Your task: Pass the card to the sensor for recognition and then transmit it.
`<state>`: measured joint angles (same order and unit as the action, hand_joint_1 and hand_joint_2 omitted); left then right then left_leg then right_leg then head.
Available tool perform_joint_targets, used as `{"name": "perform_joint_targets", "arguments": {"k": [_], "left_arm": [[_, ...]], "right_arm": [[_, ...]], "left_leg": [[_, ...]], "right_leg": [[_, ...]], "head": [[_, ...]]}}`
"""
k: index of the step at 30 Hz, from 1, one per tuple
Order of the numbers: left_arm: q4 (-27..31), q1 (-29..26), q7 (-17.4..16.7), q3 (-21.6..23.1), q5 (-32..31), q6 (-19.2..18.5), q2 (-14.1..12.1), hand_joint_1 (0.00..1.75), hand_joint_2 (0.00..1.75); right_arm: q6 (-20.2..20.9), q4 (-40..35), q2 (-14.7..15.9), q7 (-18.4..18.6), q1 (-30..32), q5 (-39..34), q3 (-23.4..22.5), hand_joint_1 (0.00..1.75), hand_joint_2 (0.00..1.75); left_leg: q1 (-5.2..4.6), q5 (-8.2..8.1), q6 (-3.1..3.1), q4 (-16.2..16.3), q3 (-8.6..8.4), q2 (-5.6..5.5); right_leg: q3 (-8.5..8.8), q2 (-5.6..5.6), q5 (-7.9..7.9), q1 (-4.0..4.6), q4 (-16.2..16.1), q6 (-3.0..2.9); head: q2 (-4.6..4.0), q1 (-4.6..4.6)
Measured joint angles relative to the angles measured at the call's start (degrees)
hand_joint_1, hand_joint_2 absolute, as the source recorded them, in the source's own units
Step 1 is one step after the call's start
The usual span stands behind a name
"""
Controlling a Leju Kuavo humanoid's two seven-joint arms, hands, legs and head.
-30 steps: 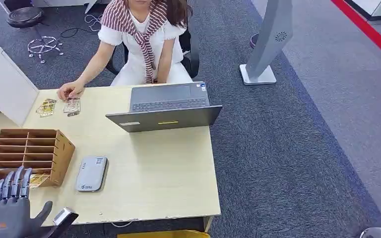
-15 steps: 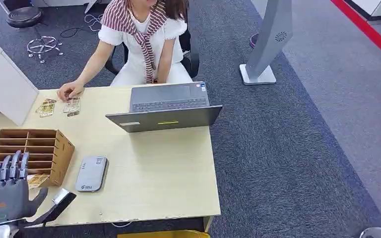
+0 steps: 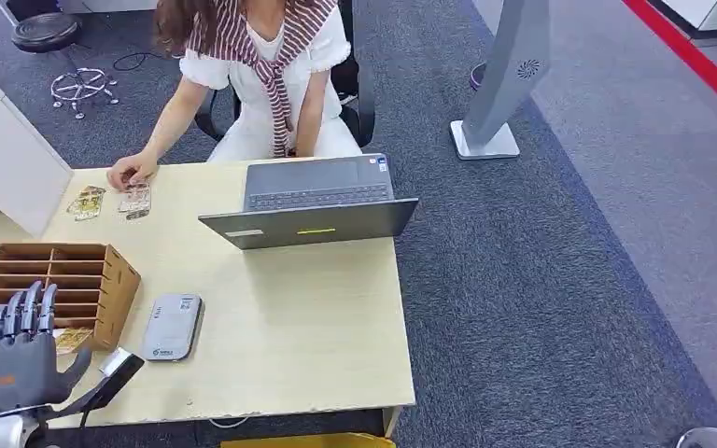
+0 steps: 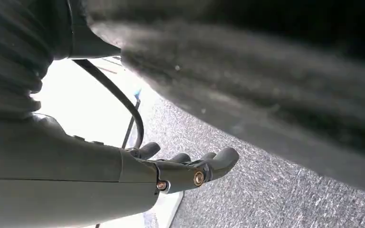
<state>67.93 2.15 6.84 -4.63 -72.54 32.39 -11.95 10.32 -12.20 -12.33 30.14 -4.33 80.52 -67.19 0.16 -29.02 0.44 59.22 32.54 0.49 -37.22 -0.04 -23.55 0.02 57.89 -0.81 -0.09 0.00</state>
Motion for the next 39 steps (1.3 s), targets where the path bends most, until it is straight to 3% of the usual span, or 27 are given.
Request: {"name": "perform_joint_targets", "arguments": {"k": [11,39], "left_arm": [[-1.03,-0.1,-0.37,-0.11,2.71,0.17,-2.19,0.0,1.75],[-1.46,-0.02,-0.17,-0.22,2.36,-0.68,-2.17,0.0,1.75]], "right_arm": [[0.13,-0.07,0.02,0.11,-0.01,0.0,0.0,0.0,1.75],[0.5,-0.09,0.0,0.37,-0.09,-0.04,0.0,0.0,1.75]], "left_leg": [[0.02,0.0,0.0,0.0,0.01,-0.01],[0.01,0.0,0.0,0.0,0.0,-0.01]], "right_leg": [[0.0,-0.01,0.0,0.01,0.01,0.0],[0.0,-0.01,0.0,0.01,0.0,0.0]], "head": [[0.0,0.02],[0.02,0.02]]}}
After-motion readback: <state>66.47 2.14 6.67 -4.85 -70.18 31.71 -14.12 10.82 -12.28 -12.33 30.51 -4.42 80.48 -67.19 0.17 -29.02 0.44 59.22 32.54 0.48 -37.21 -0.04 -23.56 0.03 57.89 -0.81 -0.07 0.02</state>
